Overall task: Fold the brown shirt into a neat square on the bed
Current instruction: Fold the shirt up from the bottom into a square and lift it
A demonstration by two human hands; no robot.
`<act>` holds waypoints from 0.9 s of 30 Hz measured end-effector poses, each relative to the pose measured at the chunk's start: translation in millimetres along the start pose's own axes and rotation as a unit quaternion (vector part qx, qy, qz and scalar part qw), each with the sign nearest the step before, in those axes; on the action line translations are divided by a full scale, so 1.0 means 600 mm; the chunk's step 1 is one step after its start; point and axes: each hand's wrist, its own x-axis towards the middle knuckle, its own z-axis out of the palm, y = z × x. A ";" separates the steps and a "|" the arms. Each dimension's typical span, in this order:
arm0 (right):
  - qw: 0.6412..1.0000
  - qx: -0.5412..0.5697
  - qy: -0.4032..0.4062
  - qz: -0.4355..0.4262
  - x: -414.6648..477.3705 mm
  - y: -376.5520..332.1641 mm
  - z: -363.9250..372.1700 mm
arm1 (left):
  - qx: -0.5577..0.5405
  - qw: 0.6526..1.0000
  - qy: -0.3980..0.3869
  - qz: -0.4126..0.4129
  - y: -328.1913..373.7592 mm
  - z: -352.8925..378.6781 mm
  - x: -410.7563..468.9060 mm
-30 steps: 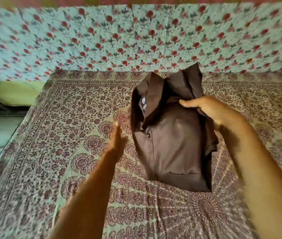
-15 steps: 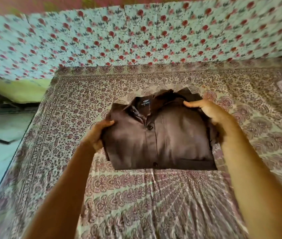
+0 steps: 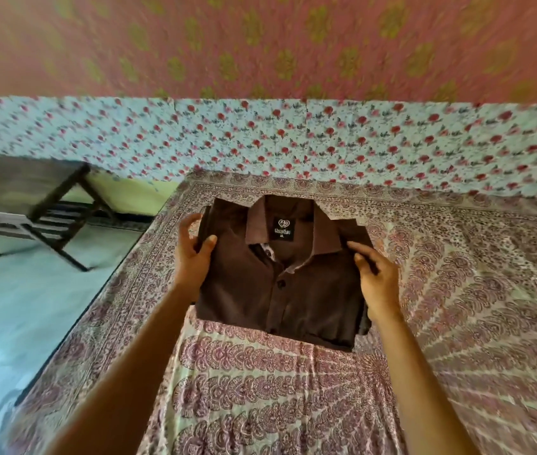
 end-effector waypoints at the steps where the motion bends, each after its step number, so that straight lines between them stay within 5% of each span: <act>1: 1.000 0.008 -0.018 0.005 -0.011 -0.010 0.007 | 0.007 1.000 0.008 0.019 0.004 -0.019 -0.009; 5: 0.996 0.002 -0.094 0.001 -0.061 -0.048 0.048 | 0.084 0.994 0.022 0.073 0.009 -0.113 -0.040; 12: 0.973 -0.090 -0.207 -0.052 -0.188 -0.112 0.173 | 0.085 0.995 -0.032 0.032 -0.006 -0.331 -0.109; 17: 0.960 -0.123 -0.240 -0.074 -0.302 -0.150 0.276 | 0.217 0.971 -0.074 0.061 -0.003 -0.504 -0.170; 27: 0.928 -0.170 -0.330 0.008 -0.452 -0.106 0.464 | 0.305 0.948 -0.086 -0.013 -0.103 -0.722 -0.216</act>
